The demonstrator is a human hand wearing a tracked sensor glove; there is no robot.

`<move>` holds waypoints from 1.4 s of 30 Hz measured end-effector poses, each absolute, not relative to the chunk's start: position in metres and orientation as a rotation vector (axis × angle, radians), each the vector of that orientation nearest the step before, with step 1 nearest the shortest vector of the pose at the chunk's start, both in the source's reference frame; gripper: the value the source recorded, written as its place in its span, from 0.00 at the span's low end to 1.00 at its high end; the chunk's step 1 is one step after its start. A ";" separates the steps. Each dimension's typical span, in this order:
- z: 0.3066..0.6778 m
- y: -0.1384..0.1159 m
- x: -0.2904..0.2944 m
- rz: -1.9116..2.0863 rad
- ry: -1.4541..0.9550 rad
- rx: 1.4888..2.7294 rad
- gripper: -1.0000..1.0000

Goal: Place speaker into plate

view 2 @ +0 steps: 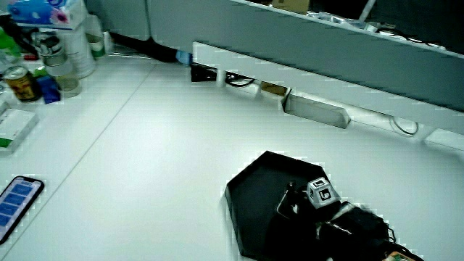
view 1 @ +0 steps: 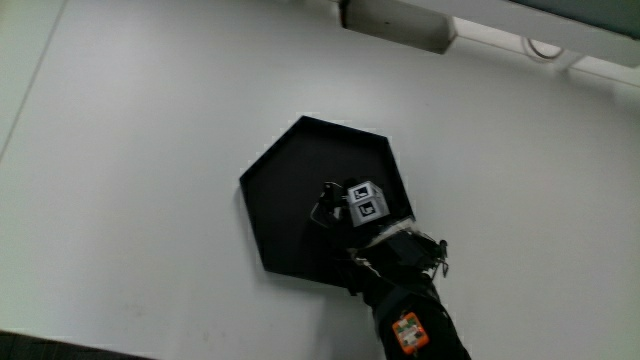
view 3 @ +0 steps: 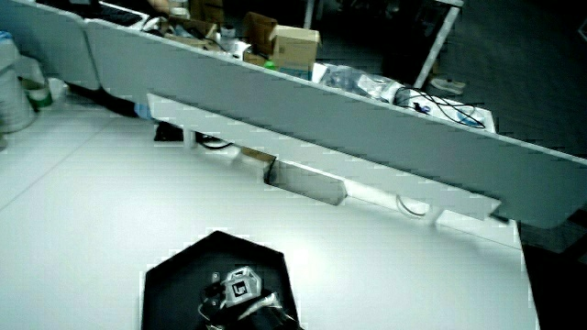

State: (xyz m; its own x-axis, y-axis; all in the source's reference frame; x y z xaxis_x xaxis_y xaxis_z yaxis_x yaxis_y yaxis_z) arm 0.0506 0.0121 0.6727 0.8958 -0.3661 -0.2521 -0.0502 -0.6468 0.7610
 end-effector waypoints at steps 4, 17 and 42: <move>0.662 0.009 0.028 -0.400 -0.391 2.260 0.50; 0.667 0.013 0.006 -0.476 -0.493 2.209 0.50; 0.691 0.034 0.009 -0.490 -0.475 2.123 0.26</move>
State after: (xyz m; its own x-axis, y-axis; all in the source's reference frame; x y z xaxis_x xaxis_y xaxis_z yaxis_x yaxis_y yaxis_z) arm 0.0086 0.0336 0.6907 0.8490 -0.5005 -0.1692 -0.1529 -0.5393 0.8281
